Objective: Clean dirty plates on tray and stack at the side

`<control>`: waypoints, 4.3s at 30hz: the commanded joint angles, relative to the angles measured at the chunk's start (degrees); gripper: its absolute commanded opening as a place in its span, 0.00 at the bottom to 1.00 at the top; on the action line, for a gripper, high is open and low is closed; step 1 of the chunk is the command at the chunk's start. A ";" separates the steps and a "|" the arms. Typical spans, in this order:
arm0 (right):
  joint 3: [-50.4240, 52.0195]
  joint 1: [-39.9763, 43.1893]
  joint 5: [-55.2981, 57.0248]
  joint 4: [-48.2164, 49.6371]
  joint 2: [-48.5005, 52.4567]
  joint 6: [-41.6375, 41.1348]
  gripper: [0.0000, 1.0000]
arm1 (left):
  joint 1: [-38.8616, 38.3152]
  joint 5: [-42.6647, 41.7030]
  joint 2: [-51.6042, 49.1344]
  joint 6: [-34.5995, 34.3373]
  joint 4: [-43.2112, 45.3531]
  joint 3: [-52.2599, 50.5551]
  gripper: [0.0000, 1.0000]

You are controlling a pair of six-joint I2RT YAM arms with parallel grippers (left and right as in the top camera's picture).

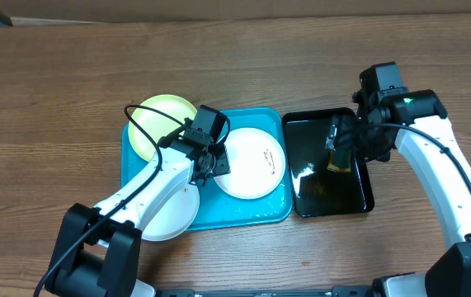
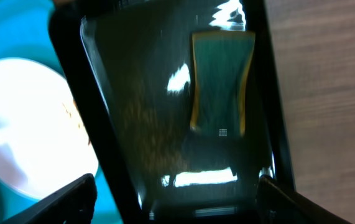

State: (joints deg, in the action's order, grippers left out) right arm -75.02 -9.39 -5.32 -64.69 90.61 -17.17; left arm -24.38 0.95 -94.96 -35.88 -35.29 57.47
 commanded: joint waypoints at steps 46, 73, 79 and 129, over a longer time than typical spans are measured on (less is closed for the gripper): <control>32.54 -0.63 5.68 40.13 -0.04 -1.09 0.49 | -0.02 0.98 -1.33 -0.55 5.51 -3.50 0.64; 18.67 -0.63 0.31 19.04 -0.07 -0.46 0.52 | -0.02 0.96 -1.33 -0.55 5.46 -3.50 0.69; 18.80 -0.63 1.75 18.97 -0.04 -0.46 0.63 | -0.02 0.96 -1.33 -0.55 5.35 -3.50 0.70; 17.07 -0.63 3.91 35.43 7.10 -0.87 0.62 | -0.02 0.92 -1.42 -2.51 9.35 -5.01 0.59</control>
State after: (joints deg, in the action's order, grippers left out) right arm -54.33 -9.89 0.03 -28.12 99.44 -18.15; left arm -24.38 1.15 -95.81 -37.78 -26.09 53.15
